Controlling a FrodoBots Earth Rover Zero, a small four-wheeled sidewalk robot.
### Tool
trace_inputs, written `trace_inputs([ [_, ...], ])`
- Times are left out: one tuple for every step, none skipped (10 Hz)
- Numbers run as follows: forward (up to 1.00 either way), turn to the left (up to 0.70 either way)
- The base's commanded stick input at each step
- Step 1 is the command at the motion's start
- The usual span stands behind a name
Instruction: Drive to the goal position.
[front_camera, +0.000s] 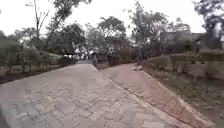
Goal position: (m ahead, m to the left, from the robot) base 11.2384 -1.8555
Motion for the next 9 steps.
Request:
trace_inputs([
  [0.70,-0.02],
  [0.70,-0.02],
  [0.70,-0.18],
  [0.70,-0.31],
  [0.70,-0.34],
  [0.70,-0.34],
  [0.70,-0.21],
  [0.70,-0.05],
  [0.70,0.00],
])
